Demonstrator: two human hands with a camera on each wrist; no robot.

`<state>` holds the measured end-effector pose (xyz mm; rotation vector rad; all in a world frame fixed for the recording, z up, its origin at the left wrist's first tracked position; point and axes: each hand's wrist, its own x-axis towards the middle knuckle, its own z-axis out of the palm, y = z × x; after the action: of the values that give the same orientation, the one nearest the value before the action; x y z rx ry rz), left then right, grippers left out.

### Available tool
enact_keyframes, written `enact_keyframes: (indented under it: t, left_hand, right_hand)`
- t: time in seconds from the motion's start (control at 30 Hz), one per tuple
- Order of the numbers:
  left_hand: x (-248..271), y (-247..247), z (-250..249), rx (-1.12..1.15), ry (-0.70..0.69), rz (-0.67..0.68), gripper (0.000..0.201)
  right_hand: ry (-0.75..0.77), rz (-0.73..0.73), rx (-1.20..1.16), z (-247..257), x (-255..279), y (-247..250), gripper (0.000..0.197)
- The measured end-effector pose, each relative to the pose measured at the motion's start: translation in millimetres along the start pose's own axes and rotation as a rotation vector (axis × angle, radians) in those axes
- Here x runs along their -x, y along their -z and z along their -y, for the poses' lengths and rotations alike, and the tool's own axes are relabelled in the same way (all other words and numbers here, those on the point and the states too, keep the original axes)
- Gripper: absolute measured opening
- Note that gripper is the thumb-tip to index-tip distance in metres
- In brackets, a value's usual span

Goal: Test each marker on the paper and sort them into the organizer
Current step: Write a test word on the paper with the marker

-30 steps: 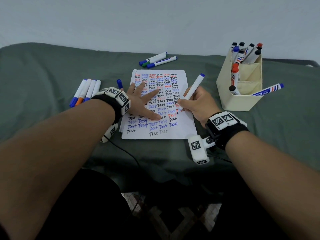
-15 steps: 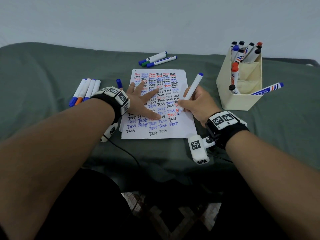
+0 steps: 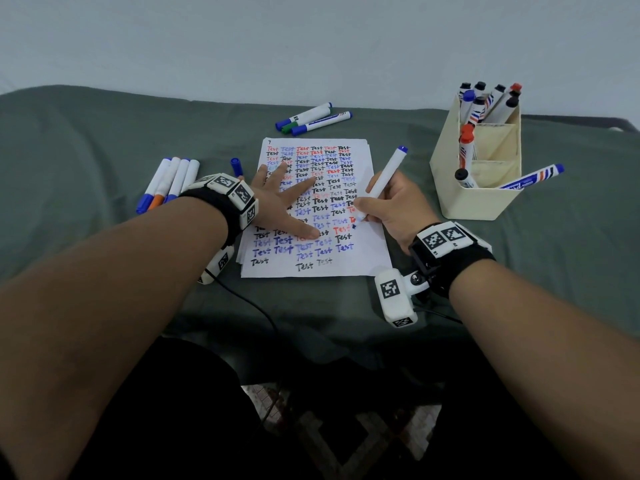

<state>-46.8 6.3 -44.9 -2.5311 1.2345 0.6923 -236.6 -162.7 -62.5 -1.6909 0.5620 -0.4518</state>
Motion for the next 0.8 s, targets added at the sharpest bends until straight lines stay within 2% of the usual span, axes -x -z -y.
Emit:
enact_keyframes:
  t: [0.2, 0.37, 0.5, 0.63, 0.8]
  left_hand:
    - [2.8, 1.8, -0.6, -0.004, -0.003, 0.018, 0.108]
    - [3.7, 3.2, -3.1, -0.017, -0.01, 0.03, 0.125]
    - [4.1, 4.0, -3.2, -0.018, -0.007, 0.043, 0.125]
    - [4.4, 4.2, -2.6, -0.014, -0.007, 0.043, 0.125]
    - [4.5, 4.2, -2.6, -0.01, -0.009, 0.046, 0.125]
  right_hand:
    - [0.002, -0.011, 0.018, -1.6, -1.4, 0.4, 0.027]
    - [0.007, -0.023, 0.017, -3.1, -3.1, 1.3, 0.028]
    - [0.007, 0.004, -0.016, -3.0, -1.9, 1.5, 0.027]
    - [0.002, -0.028, 0.042, -1.0, -2.1, 0.2, 0.027]
    - [0.0, -0.041, -0.009, -1.2, 0.6, 3.9, 0.024]
